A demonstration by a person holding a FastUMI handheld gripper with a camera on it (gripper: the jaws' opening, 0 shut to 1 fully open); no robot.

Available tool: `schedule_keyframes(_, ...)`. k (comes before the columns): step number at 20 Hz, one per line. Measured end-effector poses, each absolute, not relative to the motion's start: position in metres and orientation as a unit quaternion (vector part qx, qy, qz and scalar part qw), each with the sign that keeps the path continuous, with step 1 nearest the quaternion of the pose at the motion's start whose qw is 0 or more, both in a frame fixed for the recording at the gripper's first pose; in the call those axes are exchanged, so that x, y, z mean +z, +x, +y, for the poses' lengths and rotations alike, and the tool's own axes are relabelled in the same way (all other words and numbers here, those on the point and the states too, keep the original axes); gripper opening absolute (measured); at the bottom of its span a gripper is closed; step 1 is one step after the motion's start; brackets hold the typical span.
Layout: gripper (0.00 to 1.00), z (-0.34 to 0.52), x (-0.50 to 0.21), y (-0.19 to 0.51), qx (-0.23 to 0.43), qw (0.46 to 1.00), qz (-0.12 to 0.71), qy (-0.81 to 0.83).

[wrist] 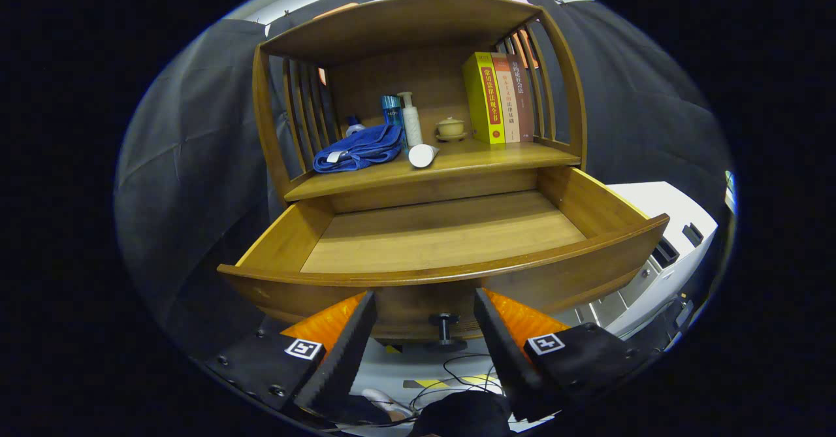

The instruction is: Pull open the drawer, take out the items inside it, and place them on the countertop above the cabinet.

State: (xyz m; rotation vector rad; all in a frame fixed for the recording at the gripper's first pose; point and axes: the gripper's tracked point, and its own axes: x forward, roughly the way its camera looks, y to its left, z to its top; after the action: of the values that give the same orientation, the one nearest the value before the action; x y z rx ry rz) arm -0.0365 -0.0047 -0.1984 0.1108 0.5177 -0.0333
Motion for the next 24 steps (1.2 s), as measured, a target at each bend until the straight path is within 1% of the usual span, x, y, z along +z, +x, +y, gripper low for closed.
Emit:
schedule_keyframes(9, 0.98, -0.007, -0.205, -0.020, -0.033, 0.969, 0.243, -0.015)
schedule_keyframes(24, 0.99, -0.012, -0.200, 0.086, -0.042, 0.975, 0.219, -0.016)
